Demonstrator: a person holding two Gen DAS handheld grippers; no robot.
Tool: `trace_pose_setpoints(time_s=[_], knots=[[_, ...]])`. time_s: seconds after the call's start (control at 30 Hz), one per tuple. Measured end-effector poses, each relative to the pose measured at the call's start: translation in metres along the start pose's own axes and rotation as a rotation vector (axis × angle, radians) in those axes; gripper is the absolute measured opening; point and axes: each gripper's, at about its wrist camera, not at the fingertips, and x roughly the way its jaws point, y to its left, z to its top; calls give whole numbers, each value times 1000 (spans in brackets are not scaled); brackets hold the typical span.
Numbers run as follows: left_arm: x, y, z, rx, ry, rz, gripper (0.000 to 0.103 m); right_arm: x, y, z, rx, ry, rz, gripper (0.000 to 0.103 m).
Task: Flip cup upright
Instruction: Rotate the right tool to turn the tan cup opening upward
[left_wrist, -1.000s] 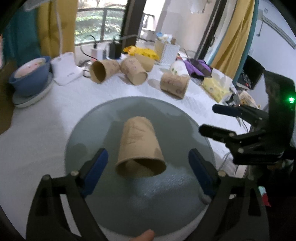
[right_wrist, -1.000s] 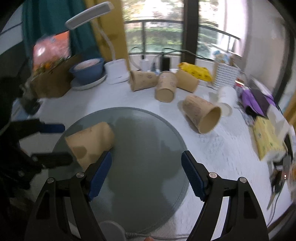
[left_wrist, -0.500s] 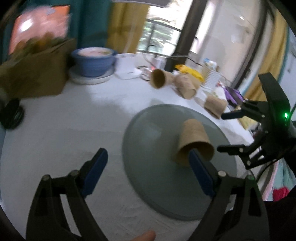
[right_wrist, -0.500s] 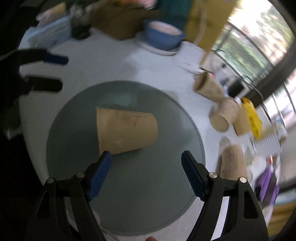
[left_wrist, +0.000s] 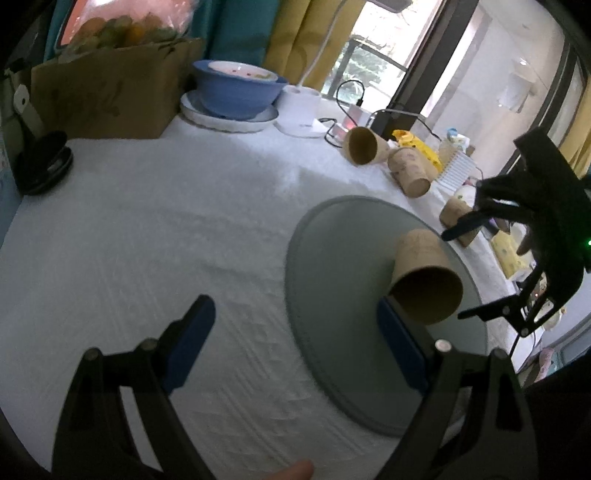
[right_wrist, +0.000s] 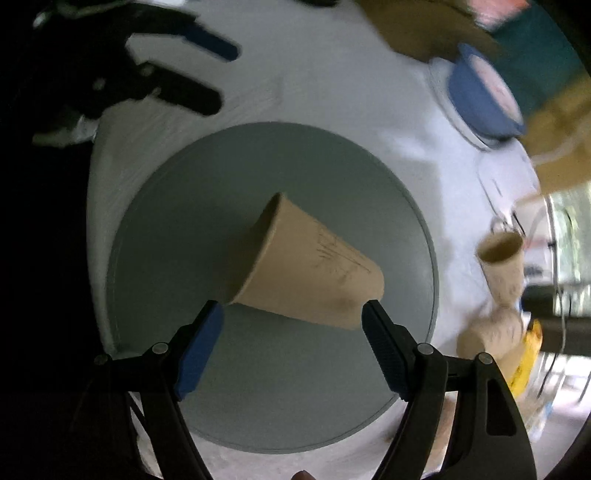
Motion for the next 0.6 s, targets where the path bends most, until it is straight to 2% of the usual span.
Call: trace_pose_setpoints(time_s=[0.3, 0.6], knots=[[-1, 9, 1, -29, 1, -27, 90, 8, 0, 23, -279, 108, -23, 80], [1, 30, 0, -79, 8, -25, 90, 20, 0, 48, -461, 154, -77, 80]])
